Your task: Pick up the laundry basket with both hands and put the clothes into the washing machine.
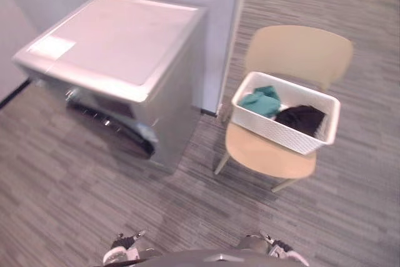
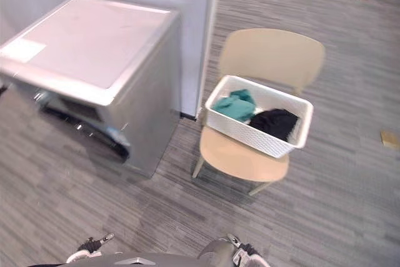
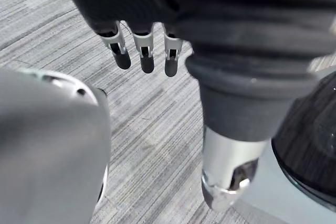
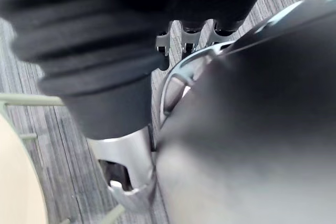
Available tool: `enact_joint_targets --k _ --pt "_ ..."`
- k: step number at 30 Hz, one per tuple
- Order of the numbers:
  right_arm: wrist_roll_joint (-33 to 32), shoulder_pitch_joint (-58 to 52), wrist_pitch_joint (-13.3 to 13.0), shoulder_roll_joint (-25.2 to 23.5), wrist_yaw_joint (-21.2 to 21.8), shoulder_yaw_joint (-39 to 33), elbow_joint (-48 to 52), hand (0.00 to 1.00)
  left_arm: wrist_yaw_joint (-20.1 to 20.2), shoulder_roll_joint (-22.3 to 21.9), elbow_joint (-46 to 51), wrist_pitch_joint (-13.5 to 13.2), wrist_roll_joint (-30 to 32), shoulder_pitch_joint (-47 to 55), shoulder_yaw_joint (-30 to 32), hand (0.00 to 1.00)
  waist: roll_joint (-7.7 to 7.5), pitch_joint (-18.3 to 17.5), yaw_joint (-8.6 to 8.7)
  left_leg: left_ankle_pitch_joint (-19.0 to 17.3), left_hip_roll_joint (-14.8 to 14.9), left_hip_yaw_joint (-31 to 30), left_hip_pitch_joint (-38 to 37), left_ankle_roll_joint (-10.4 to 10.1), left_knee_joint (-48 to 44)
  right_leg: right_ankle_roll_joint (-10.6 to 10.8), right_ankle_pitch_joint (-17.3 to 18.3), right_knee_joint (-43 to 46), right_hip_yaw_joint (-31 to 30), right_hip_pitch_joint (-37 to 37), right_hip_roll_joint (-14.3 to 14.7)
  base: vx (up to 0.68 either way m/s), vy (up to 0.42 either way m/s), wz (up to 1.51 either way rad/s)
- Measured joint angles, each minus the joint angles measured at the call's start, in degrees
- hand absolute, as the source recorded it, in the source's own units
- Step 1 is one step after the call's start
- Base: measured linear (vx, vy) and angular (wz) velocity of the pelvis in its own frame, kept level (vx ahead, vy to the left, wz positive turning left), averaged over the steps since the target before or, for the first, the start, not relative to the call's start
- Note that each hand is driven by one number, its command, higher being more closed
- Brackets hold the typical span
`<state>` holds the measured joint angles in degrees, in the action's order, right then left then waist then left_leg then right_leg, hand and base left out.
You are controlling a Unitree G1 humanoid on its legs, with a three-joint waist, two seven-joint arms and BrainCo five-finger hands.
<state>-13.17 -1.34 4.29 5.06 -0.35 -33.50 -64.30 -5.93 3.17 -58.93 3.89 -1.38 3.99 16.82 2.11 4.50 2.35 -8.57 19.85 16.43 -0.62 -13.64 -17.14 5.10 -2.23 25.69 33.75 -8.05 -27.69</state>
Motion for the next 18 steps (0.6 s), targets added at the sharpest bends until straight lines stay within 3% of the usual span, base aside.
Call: enact_joint_targets --k 1,2,3,4,5,6,7,8,9,10,11,12,13,14,15,16,17,18 --pt "0.09 -0.36 -0.03 -0.08 0.00 0.37 0.35 0.00 -0.07 0.85 0.27 -0.07 -0.82 -0.09 -2.47 0.00 -0.20 0.24 0.18 -0.20 -0.18 -1.93 -1.38 -0.02 1.36 2.89 1.34 3.22 -1.39 -0.36 -0.48 -0.01 0.279 1.05" --pt "0.12 -0.32 0.08 -0.06 0.06 1.38 0.51 0.00 -0.12 1.10 0.64 -0.22 -0.82 -0.04 -3.59 0.00 -0.11 0.18 0.15 -0.18 0.49 -2.81 -1.63 -0.01 1.47 6.81 4.59 0.80 -1.91 0.35 1.93 -0.01 0.096 0.89" --pt "0.09 0.23 0.15 -0.55 0.20 3.57 0.84 0.00 0.09 1.75 1.07 -0.72 -0.86 -0.41 -5.53 0.00 -0.90 0.66 0.05 -0.43 0.55 -4.02 -1.15 -0.35 0.58 3.81 2.58 -5.88 -1.82 2.30 6.11 -0.03 -0.019 0.94" --pt "-0.04 0.06 -0.10 -0.29 0.20 4.45 0.79 0.00 0.35 1.07 1.01 -1.00 -1.08 -1.20 -7.30 0.00 -0.63 1.00 0.05 -2.53 -0.12 -5.58 -0.64 -0.10 -0.58 4.88 0.85 -7.03 -0.87 4.91 5.78 -0.02 0.022 0.97" --pt "-0.14 0.20 -0.10 0.29 0.05 4.53 0.70 0.00 0.54 0.08 1.15 -1.55 -1.27 -1.29 -8.34 0.00 -0.82 1.01 -0.12 -3.43 -0.19 -5.86 -0.36 -0.09 -0.93 4.64 0.66 -6.46 -0.51 5.32 5.35 -0.05 0.124 0.95" --pt "-0.26 0.56 -0.26 0.82 -0.31 4.91 0.82 0.00 0.81 -1.34 1.65 -2.14 -1.35 -1.26 -9.40 0.00 0.54 1.80 -0.42 -4.55 -1.15 -6.25 -0.20 -0.12 -1.26 4.52 0.20 -5.12 0.00 6.06 3.62 -0.04 0.173 0.60" --pt "-0.46 0.56 -0.56 0.88 -1.10 5.22 0.98 0.00 1.02 -1.49 1.62 -2.17 -1.34 -1.19 -9.67 0.00 0.69 2.09 -0.48 -4.69 -2.23 -6.87 -0.03 0.03 -1.39 4.55 0.04 -4.10 -0.13 6.21 2.29 -0.10 0.177 0.73" --pt "-0.69 0.60 -0.92 1.00 -1.38 5.15 2.31 0.00 1.15 -1.32 1.55 -2.18 -0.90 -0.41 -9.63 0.00 0.12 2.89 -0.46 -4.90 -3.60 -8.66 0.32 0.45 -0.58 3.29 -1.63 -2.26 -1.56 5.91 0.83 -0.11 0.147 0.83" --pt "-1.17 0.36 -1.15 0.78 -1.22 5.13 2.74 0.00 1.21 -0.49 1.50 -2.13 -0.83 0.54 -9.43 0.00 0.63 3.19 -0.49 -4.50 -4.13 -10.88 0.81 1.05 -0.27 -0.02 -4.60 -0.64 -5.14 5.62 1.14 -0.12 0.142 0.74" --pt "-1.17 0.31 -1.18 0.71 -1.19 5.13 2.75 0.00 1.18 -0.35 1.55 -2.14 -0.77 0.63 -9.13 0.00 0.67 3.18 -0.50 -4.35 -4.18 -11.34 0.84 1.19 -0.05 -0.71 -5.09 -0.33 -5.88 5.48 1.29 -0.11 0.172 0.88" --pt "-1.95 -0.29 -1.18 0.00 -0.89 5.13 3.20 0.00 0.75 1.06 1.63 -1.93 0.59 1.19 -9.08 0.00 0.75 2.84 -0.82 -3.33 -4.45 -13.69 0.83 2.54 2.39 -4.98 -10.43 1.65 -14.44 3.60 3.64 -0.07 0.139 0.79" --pt "-2.46 -0.34 -1.17 -0.96 -0.85 5.03 4.10 0.00 0.34 1.95 1.63 -1.73 1.03 1.73 -8.55 0.00 1.18 3.24 -1.03 -2.60 -4.35 -15.73 0.71 3.11 3.88 -4.95 -10.15 3.69 -19.80 2.26 6.50 -0.04 0.127 0.84" --pt "-2.53 -0.34 -0.98 -2.20 -0.72 5.03 5.17 0.00 0.09 2.67 1.63 -1.72 1.12 2.06 -7.53 0.00 0.19 3.15 -1.28 -2.37 -4.39 -16.69 0.89 3.44 4.46 -4.61 -7.67 4.70 -21.16 2.15 8.46 0.01 0.053 0.58" --pt "-2.67 -1.01 -0.82 -4.85 -0.54 5.09 7.15 0.00 0.01 3.58 1.69 -1.63 1.28 2.36 -5.79 0.00 -2.77 2.98 -2.22 -2.32 -4.96 -17.00 1.66 3.68 4.18 -6.34 -6.77 5.36 -22.42 2.54 8.97 0.04 0.072 0.52" --pt "-3.10 -1.30 -0.87 -5.27 0.33 5.22 7.31 0.00 0.50 3.16 2.09 -1.27 1.59 2.51 -4.14 0.00 -4.58 4.05 -2.15 -2.57 -5.59 -13.49 3.39 5.89 -2.05 -5.99 -10.27 8.42 -23.94 0.83 7.43 0.03 0.092 0.68" --pt "-3.36 -1.90 -1.37 -5.42 0.64 5.30 7.81 0.00 0.43 3.39 2.19 -1.15 1.62 2.48 -3.30 0.00 -4.96 4.40 -1.44 -4.01 -5.62 -9.81 5.04 7.74 -5.43 -5.34 -14.51 12.41 -24.10 -0.85 6.06 0.00 0.107 0.64" --pt "-3.72 -1.89 -1.73 -5.57 0.82 4.85 9.05 0.00 0.38 2.92 2.16 -1.09 1.62 2.43 -3.42 0.00 -3.71 5.06 -1.38 -5.36 -5.42 -10.04 4.70 6.55 -4.99 -3.22 -11.86 15.41 -24.73 -2.77 6.12 -0.04 0.033 0.45" --pt "-4.45 -1.74 -1.66 -7.01 1.22 3.38 9.70 0.00 0.17 3.10 1.84 -0.94 1.74 1.81 -2.44 0.00 -4.71 5.48 -2.18 -5.83 -5.36 -10.35 3.33 5.93 -3.39 -0.89 2.47 18.33 -22.82 -5.26 9.63 -0.03 -0.019 0.22"
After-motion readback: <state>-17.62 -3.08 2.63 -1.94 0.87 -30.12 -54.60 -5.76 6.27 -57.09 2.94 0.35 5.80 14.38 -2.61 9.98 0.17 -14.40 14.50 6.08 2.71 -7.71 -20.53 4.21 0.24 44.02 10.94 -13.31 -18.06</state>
